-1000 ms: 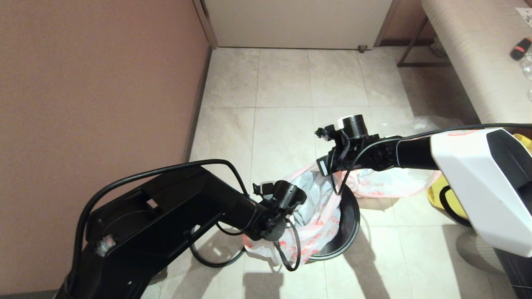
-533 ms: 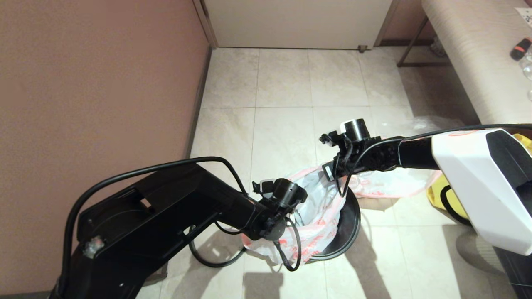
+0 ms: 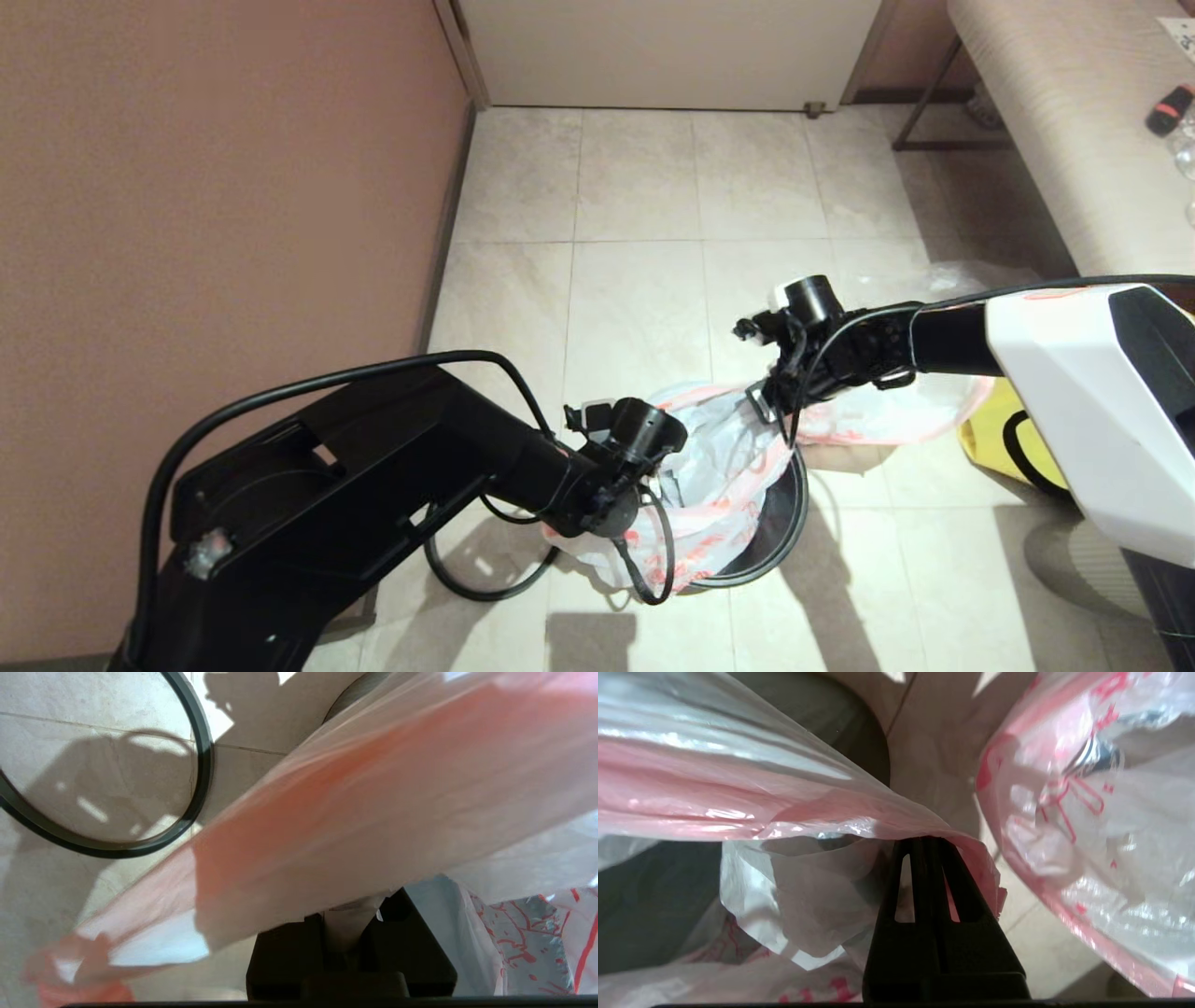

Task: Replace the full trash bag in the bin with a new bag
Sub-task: Put the new garbage bag on the trash can

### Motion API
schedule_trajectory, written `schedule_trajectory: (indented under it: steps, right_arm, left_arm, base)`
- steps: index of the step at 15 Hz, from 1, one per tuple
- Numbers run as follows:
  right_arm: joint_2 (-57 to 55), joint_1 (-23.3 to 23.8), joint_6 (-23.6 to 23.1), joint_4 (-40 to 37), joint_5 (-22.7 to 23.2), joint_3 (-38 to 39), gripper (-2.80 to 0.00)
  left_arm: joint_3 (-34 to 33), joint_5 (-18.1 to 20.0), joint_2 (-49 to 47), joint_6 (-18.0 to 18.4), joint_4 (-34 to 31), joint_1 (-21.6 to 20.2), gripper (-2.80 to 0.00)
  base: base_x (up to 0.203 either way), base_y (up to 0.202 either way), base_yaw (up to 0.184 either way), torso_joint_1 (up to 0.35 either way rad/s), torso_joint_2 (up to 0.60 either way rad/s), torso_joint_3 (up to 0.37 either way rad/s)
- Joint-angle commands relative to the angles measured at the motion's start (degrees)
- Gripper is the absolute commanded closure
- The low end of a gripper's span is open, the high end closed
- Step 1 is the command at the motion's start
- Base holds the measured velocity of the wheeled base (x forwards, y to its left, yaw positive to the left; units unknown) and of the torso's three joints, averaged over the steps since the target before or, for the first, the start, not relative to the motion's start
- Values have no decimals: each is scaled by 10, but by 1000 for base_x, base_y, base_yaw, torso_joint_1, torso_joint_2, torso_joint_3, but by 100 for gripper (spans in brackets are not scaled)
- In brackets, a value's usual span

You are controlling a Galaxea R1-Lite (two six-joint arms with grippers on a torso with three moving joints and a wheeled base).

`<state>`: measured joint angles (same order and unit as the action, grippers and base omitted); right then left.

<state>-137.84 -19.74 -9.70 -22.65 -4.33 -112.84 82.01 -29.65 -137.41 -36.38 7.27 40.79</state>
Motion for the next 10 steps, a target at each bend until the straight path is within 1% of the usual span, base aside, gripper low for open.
schedule_trajectory:
  steps: [1, 4, 6, 8, 10]
  right_arm:
    - [4, 1, -1, -27, 2, 3, 0]
    - [0, 10, -12, -13, -2, 3, 0]
    - [16, 17, -11, 11, -8, 13, 0]
    - [22, 25, -15, 32, -36, 25, 0]
    - [14, 29, -21, 86, -37, 24, 0]
  left_arm:
    - [1, -1, -8, -3, 3, 0, 0]
    - [2, -2, -18, -2, 6, -2, 0]
    - [2, -2, -27, 8, 23, -9, 0]
    - [0, -3, -30, 10, 28, -9, 0]
    - [-4, -3, -30, 10, 30, -4, 0]
  base:
    - [0, 0, 0, 0, 0, 0]
    - [0, 0, 0, 0, 0, 0]
    - [0, 0, 0, 0, 0, 0]
    - [0, 0, 0, 0, 0, 0]
    - [0, 0, 0, 0, 0, 0]
